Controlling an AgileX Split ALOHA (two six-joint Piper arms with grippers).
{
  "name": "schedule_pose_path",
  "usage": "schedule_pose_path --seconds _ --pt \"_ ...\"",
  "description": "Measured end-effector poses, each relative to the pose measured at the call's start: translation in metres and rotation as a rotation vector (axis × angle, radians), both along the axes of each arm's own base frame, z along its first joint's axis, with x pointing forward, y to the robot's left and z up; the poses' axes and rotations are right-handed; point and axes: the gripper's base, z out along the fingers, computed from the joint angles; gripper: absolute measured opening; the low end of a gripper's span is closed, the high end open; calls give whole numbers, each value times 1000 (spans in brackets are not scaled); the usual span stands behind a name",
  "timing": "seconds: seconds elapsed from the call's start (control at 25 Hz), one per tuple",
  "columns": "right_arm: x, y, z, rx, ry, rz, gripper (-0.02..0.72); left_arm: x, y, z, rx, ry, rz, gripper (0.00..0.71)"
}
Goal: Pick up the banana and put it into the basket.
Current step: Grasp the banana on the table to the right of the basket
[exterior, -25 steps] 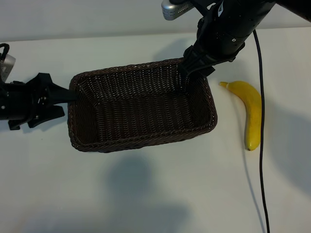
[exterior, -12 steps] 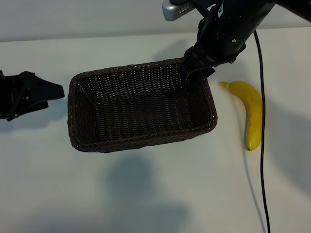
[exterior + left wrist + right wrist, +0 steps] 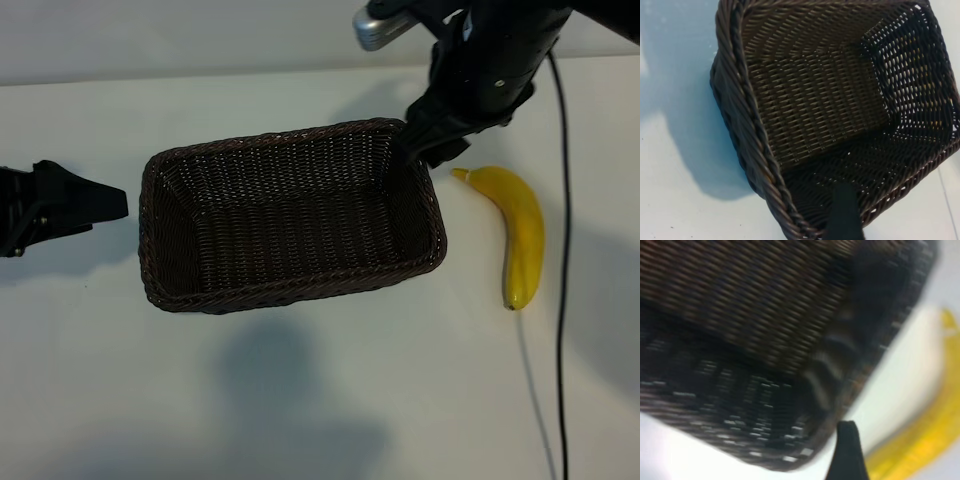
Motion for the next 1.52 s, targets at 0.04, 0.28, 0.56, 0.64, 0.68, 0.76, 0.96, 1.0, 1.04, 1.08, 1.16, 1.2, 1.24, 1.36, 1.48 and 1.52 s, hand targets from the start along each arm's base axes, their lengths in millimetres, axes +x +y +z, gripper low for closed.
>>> schedule_pose_path --seconds 0.04,0.28,0.56,0.64,0.68,0.76,0.96,1.0,1.04,1.08,1.16,1.2,1.24,1.36,1.48,1.52 --pt "2 -5 0 -13 -2 -17 550 0 0 0 1 -1 0 588" --pt "24 -54 -1 -24 20 -177 550 -1 0 0 5 0 -6 588" --pt "31 -90 -10 55 101 -234 558 -1 0 0 12 -6 -14 588" --pt "29 -90 -16 75 131 -225 572 -1 0 0 13 -8 -15 587" --pt "28 -90 -20 81 134 -225 576 -1 0 0 13 -8 -15 587" --pt "27 -89 -26 87 136 -226 580 -1 0 0 13 -8 -16 587" --pt "24 -90 -46 87 144 -236 580 -1 0 0 14 -8 -16 587" --pt "25 -90 -50 86 147 -237 580 -1 0 0 14 -8 -16 587" --pt "24 -90 -55 81 157 -239 580 -1 0 0 14 -8 -16 587" --pt "25 -90 -61 76 169 -240 580 -1 0 0 14 -8 -16 587" --pt "27 -90 -72 67 192 -243 580 -1 0 0 15 -9 -17 587" --pt "29 -89 -77 65 198 -244 580 -1 0 0 15 -9 -18 587" --pt "30 -89 -81 64 204 -246 580 -1 0 0 15 -9 -18 587" --pt "33 -87 -89 68 207 -250 580 -1 0 0 15 -9 -18 587" --pt "35 -87 -91 71 201 -252 580 -1 0 0 15 -9 -18 587" --pt "36 -87 -93 72 198 -252 580 -1 0 0 15 -9 -18 587"
